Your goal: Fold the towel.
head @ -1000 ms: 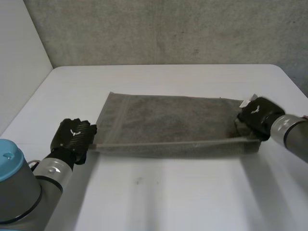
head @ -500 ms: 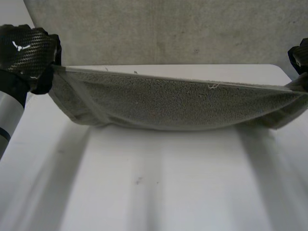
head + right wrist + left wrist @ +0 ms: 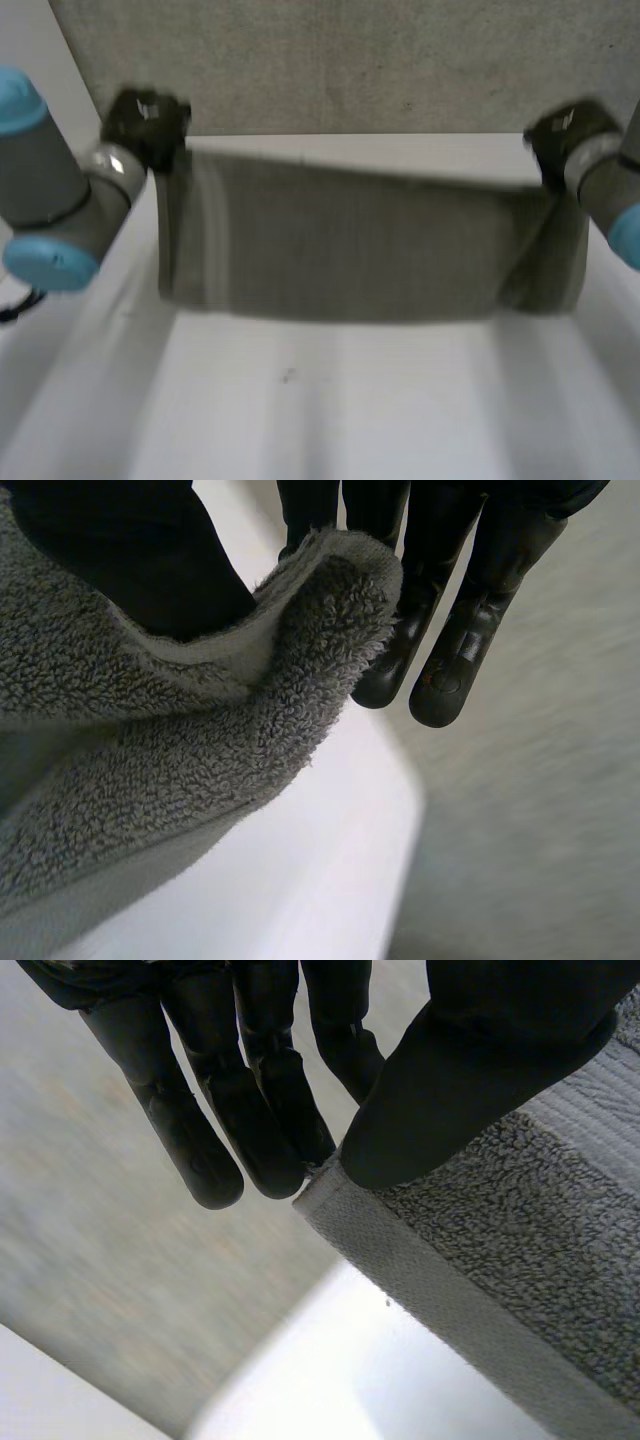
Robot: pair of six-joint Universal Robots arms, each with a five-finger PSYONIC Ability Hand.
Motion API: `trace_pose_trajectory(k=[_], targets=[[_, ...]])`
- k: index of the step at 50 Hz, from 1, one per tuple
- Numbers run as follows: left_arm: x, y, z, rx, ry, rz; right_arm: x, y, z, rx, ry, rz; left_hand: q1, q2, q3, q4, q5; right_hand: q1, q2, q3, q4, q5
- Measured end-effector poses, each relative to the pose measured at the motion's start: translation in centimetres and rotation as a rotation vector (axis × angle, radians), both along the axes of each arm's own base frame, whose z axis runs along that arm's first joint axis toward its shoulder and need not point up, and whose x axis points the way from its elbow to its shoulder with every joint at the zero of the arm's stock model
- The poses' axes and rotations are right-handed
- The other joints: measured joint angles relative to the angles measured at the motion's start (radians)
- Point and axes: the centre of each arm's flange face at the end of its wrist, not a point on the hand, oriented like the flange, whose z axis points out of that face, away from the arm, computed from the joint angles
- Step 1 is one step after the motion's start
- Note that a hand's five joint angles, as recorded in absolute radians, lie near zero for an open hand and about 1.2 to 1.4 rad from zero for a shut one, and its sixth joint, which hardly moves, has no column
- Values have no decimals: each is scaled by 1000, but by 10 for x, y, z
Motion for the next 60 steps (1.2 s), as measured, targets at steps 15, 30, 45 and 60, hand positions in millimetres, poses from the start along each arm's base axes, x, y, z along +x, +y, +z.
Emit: trace_pose_trajectory(k=[15,30,45,60], targets=[[12,-13,173,-632,319,100,3,3,153,-737,-475,64,0,0,0,0,0,0,0,0,0,0],[24,2,-5,-165,215,120,6,9,-2,-284,-363,87,0,0,0,0,0,0,8,6,4,1],[32,44,-116,105,80,101,-4,43,-124,235,-236,14,0,0,0,0,0,-8,-29,-33,-38,-18],[37,60,-104,93,74,99,-25,50,-85,200,-274,16,0,0,0,0,0,-587,-740,-760,-786,-743]])
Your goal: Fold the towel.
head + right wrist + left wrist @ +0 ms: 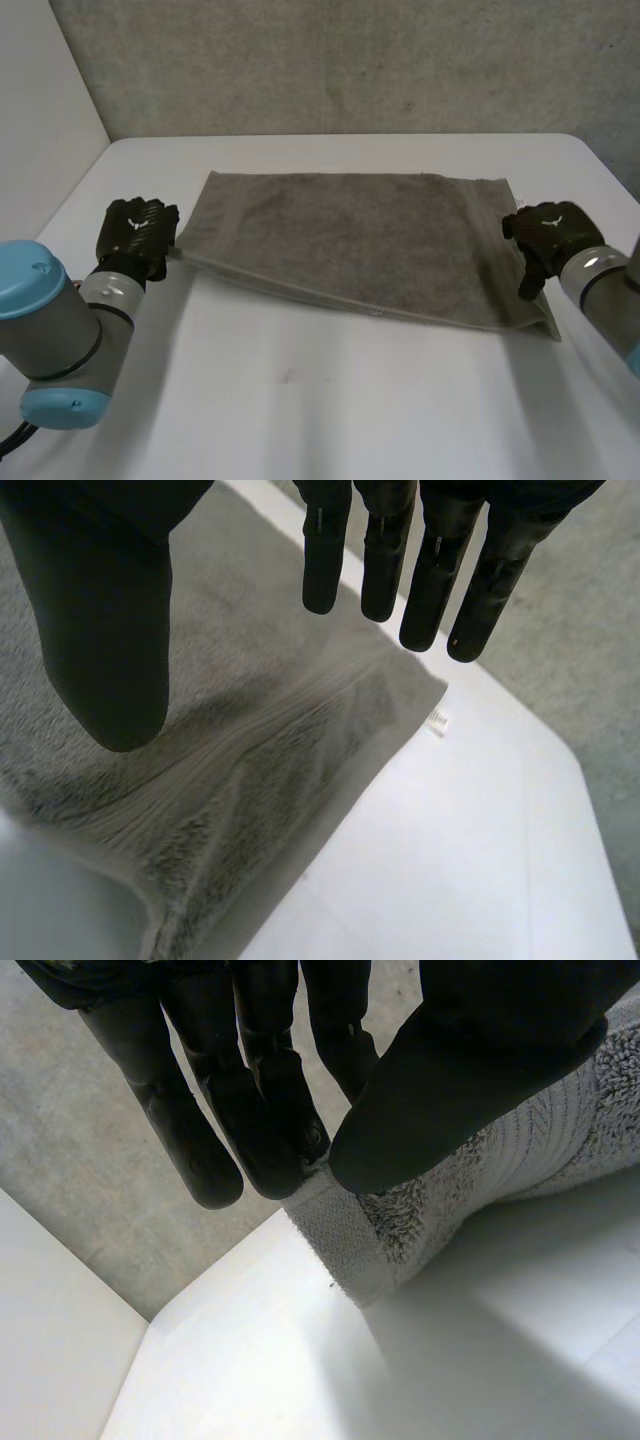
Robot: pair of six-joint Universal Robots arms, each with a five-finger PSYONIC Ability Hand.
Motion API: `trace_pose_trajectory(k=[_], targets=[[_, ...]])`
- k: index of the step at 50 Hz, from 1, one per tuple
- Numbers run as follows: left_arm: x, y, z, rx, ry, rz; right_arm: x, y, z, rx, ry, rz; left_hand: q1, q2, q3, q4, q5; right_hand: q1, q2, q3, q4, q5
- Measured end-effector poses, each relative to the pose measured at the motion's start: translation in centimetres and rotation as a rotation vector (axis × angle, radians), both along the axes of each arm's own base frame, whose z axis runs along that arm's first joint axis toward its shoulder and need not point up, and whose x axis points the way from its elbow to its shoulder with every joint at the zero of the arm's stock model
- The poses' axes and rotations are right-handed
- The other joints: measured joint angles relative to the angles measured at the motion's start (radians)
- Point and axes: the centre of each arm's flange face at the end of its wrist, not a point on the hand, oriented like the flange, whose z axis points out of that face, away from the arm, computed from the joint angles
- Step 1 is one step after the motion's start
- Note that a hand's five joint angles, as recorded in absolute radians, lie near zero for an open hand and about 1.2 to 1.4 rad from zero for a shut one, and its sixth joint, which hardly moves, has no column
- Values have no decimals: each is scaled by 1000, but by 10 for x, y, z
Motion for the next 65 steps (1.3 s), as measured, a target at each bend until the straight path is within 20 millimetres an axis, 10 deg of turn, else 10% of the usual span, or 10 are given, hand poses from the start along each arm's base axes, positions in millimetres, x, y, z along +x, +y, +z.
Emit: trace_pose_trajectory(k=[11,28,52,65], targets=[[1,5,14,-27,11,-2,-8,11,24,-73,15,128,0,0,0,0,0,0,0,0,0,0],[-3,12,33,-48,20,-17,-27,46,-25,37,112,173,0,0,0,0,0,0,0,0,3,4],[0,12,29,-37,17,-10,-37,10,-67,-67,109,135,0,0,0,0,0,341,395,408,424,391],[2,22,24,38,-12,-11,-49,6,-41,-96,106,110,0,0,0,0,0,597,742,761,786,745]])
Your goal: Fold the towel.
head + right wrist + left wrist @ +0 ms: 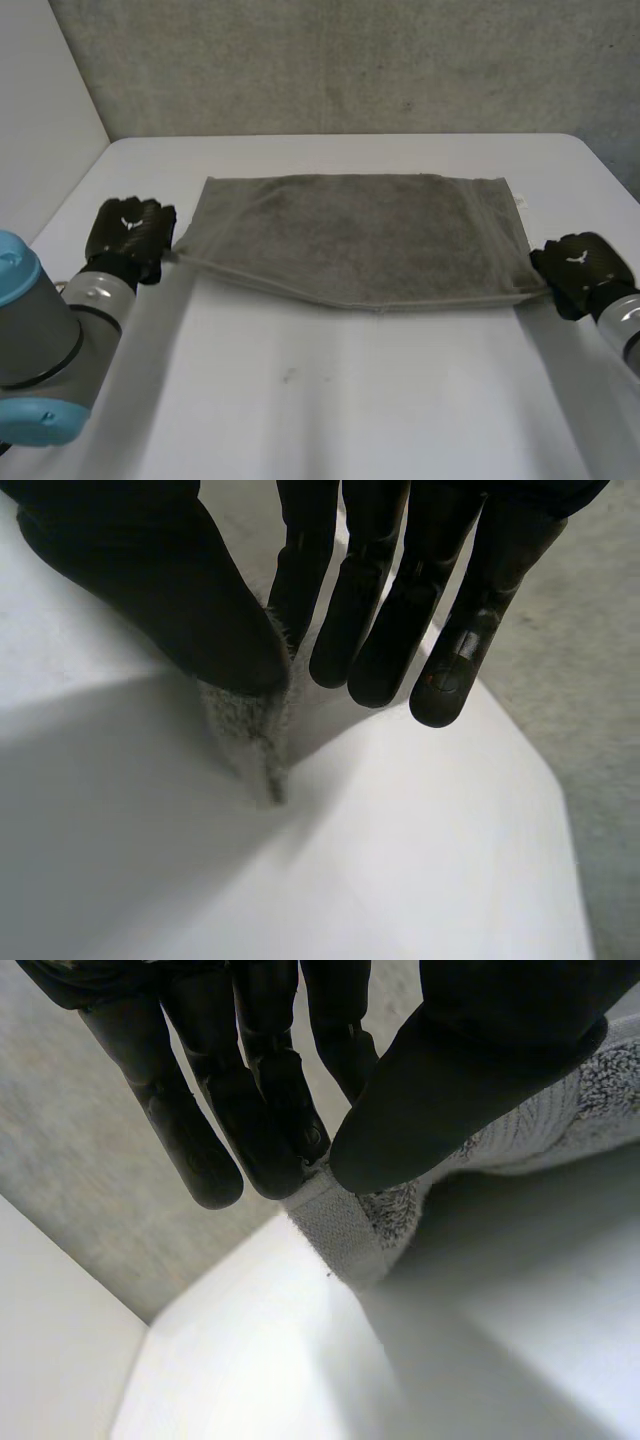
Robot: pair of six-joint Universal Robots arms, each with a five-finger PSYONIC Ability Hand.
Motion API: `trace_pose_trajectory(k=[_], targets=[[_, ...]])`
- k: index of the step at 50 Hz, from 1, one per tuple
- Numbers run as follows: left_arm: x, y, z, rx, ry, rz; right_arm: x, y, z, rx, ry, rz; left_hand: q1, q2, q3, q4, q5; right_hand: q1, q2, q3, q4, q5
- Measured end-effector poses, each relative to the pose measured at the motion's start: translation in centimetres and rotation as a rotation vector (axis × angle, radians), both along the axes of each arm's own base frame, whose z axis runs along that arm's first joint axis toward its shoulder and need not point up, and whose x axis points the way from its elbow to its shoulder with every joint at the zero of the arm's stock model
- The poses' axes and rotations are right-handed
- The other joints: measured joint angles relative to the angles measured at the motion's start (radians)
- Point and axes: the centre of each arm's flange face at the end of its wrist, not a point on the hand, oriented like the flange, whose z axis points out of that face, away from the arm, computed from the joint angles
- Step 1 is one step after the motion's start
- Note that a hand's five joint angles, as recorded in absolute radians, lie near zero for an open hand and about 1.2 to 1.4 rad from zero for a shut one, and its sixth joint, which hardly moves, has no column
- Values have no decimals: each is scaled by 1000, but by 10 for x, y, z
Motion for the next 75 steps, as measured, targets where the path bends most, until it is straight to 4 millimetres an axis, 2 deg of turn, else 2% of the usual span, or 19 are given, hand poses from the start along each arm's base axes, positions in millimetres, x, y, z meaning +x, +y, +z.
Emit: trace_pose_trajectory(k=[1,4,10,18,23,31,33,36,42,47,49,50,55,63,64,65,66,69,75], targets=[[0,0,0,0,0,0,0,0,0,0,0,0,0,0,0,0,0,0,0,0,0,0],[5,14,-1,88,-28,2,-5,9,22,23,9,-19,0,0,0,0,0,0,0,0,0,2],[22,58,9,278,-103,11,-24,46,68,178,95,-56,0,0,0,0,0,0,0,0,0,4],[37,94,23,333,-242,-28,-36,80,93,273,308,8,0,0,0,0,0,0,0,0,0,5],[35,94,27,297,-271,-78,-36,76,96,239,336,27,0,0,0,0,0,0,0,0,0,6],[25,56,22,203,-251,-94,-26,39,75,196,271,46,0,0,0,0,0,0,0,0,0,6],[18,31,16,164,-242,-92,-15,25,66,185,253,58,0,0,0,0,0,0,0,0,0,9],[13,12,12,141,-238,-93,-1,7,57,165,246,58,0,0,0,0,0,0,0,0,0,10],[-4,-43,-6,97,-228,-96,21,-38,39,70,233,17,0,0,0,0,0,0,0,0,0,11],[-19,-81,-23,62,-222,-105,32,-77,26,-53,202,-18,0,0,0,0,0,0,0,0,1,11],[-21,-85,-25,58,-221,-106,34,-81,24,-67,198,-20,0,0,0,0,0,0,0,0,1,11],[-25,-97,-30,39,-220,-101,38,-95,20,-123,187,-26,0,0,0,0,0,0,0,0,2,11],[-35,-128,-37,-29,-217,-58,50,-125,11,-268,166,-29,0,0,0,0,0,0,0,0,4,11],[-43,-156,-42,-94,-206,-28,66,-148,-10,-366,155,-18,0,-50,-50,-50,-32,-1,0,0,4,12],[-44,-157,-43,-97,-206,-29,66,-150,-13,-367,156,-19,-4,-59,-58,-53,-35,-64,-89,-74,-73,-55],[-47,-158,-45,-102,-205,-36,67,-153,-19,-365,160,-26,-380,-414,-381,-387,-368,-329,-372,-369,-349,-312],[-48,-158,-46,-103,-205,-39,68,-153,-21,-363,162,-30,-441,-465,-458,-439,-420,-329,-372,-369,-349,-312],[-56,-154,-47,-109,-206,-63,67,-153,-26,-350,169,-55,-856,-870,-857,-873,-855,-731,-885,-893,-900,-850],[-69,-134,-36,-124,-236,-109,64,-138,-3,-320,147,-101,-972,-1035,-1033,-1034,-989,-762,-954,-970,-960,-914]])
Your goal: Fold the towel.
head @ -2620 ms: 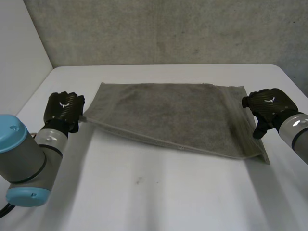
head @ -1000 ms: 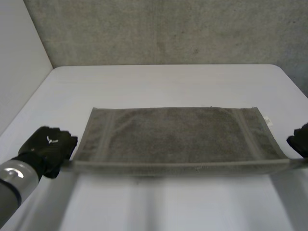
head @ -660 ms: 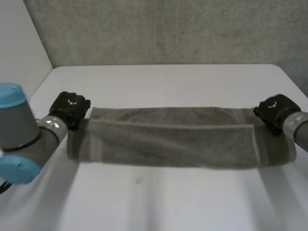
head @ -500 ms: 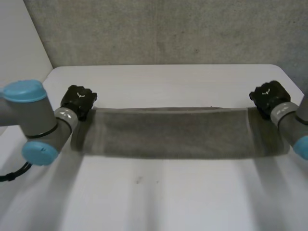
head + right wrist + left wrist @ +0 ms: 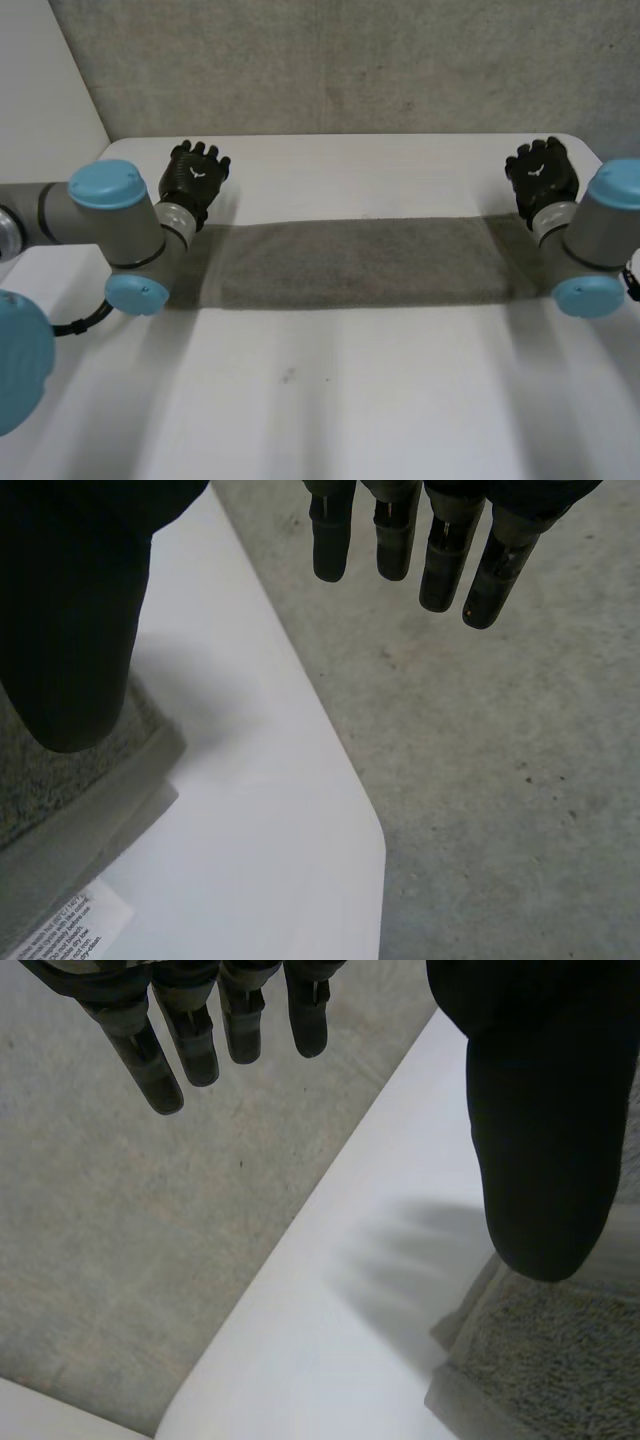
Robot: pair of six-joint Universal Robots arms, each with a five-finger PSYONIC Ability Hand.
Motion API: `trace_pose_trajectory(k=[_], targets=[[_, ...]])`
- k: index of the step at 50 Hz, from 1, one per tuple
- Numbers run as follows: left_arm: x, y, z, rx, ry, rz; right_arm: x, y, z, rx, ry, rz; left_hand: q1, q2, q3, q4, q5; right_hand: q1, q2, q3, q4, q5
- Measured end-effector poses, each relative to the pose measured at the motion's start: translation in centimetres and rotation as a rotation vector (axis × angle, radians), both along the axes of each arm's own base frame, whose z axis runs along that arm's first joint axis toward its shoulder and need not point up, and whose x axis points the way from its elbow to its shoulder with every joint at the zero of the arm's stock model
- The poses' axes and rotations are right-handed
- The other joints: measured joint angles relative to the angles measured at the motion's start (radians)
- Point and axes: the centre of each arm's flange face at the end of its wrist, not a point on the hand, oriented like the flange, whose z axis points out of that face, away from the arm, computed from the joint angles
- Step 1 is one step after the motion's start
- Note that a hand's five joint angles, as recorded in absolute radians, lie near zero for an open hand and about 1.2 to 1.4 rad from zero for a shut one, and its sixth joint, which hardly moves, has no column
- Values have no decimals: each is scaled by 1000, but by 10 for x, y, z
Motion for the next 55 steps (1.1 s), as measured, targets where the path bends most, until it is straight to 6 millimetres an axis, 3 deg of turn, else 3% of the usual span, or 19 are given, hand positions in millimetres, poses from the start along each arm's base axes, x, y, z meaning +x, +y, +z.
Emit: trace_pose_trajectory(k=[2,3,8,9,12,14,21,27,43,45,48,55], targets=[[0,8,9,-5,-12,-7,-2,11,18,10,-37,6,-6,-8,-8,-6,-4,0,0,0,0,0],[0,8,9,-5,-12,-7,-2,11,18,10,-37,6,-6,-8,-8,-6,-4,0,0,0,0,0],[10,39,39,-9,-27,-12,-3,51,60,96,-166,90,-17,-16,-15,-13,-7,0,0,0,0,-1],[10,39,39,-9,-27,-12,-3,51,60,96,-166,90,-17,-16,-15,-13,-7,0,0,0,0,-1],[22,68,56,-5,-26,-9,-12,76,74,218,-241,122,-17,-17,-17,-14,-9,0,0,0,0,-3],[25,77,59,-5,-24,-8,-17,81,75,261,-260,117,-17,-17,-18,-15,-9,0,0,0,0,-4],[37,113,61,-14,4,-9,-44,93,64,435,-301,42,-17,-18,-18,-16,-9,3,5,5,3,-2],[43,131,48,23,70,-6,-60,86,39,485,-301,-3,-17,-19,-18,-17,-9,195,242,258,236,219],[48,134,37,91,153,13,-71,66,-8,474,-262,-16,-17,-19,-18,-17,-9,371,450,460,439,411],[49,135,37,92,152,13,-71,65,-10,475,-256,-17,-17,-19,-18,-17,-9,425,507,517,497,465],[49,136,36,96,149,13,-75,62,-13,470,-245,-23,-17,-19,-18,-17,-9,726,903,908,894,859],[49,137,34,100,146,13,-87,55,-17,458,-226,-49,-17,-19,-18,-17,-9,736,950,969,960,909]])
